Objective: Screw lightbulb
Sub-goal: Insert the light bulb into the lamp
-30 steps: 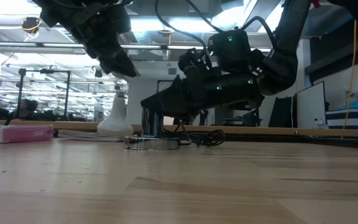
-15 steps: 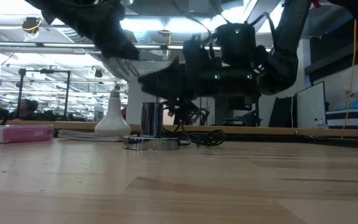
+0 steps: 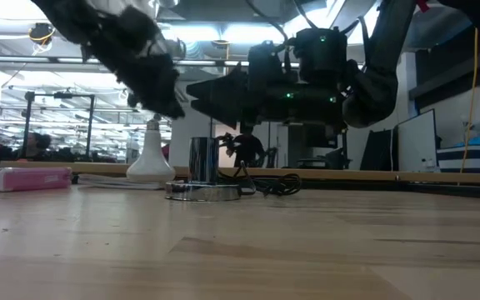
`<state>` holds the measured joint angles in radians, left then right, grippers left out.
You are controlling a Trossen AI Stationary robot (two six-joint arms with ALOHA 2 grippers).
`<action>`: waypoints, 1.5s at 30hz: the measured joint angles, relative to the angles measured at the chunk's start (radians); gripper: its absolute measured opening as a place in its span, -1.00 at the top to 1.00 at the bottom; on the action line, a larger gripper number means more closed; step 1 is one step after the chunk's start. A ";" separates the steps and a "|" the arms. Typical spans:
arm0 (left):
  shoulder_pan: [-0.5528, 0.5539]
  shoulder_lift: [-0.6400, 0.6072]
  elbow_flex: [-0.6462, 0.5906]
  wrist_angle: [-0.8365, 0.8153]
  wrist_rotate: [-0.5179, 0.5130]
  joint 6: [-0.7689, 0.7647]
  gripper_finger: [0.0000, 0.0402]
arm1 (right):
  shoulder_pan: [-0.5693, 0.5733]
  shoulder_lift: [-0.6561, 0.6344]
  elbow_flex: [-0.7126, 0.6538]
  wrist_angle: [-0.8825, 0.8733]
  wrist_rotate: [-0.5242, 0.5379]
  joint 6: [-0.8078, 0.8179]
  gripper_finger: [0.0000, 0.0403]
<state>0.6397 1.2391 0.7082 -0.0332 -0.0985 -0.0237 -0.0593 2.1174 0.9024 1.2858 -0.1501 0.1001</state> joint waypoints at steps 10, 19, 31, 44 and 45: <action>0.066 0.061 0.000 -0.176 0.055 -0.151 0.23 | 0.000 0.000 0.000 -0.002 -0.053 0.001 -0.32; 0.027 0.028 0.000 -0.375 0.193 -0.205 0.23 | 0.001 0.000 0.000 -0.002 -0.053 0.000 -0.32; -0.073 -0.020 0.000 -0.567 0.279 -0.212 0.23 | 0.001 0.000 0.000 0.024 -0.052 -0.001 -0.32; -0.073 -0.020 0.000 -0.561 0.278 -0.212 0.23 | 0.103 0.001 0.131 0.003 0.009 -0.071 -0.32; -0.073 -0.020 0.000 -0.561 0.278 -0.212 0.23 | 0.111 0.001 0.168 -0.080 0.020 -0.082 -0.32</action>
<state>0.5671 1.2190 0.7086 -0.5938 0.1799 -0.2356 0.0520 2.1181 1.0703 1.2056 -0.1304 0.0179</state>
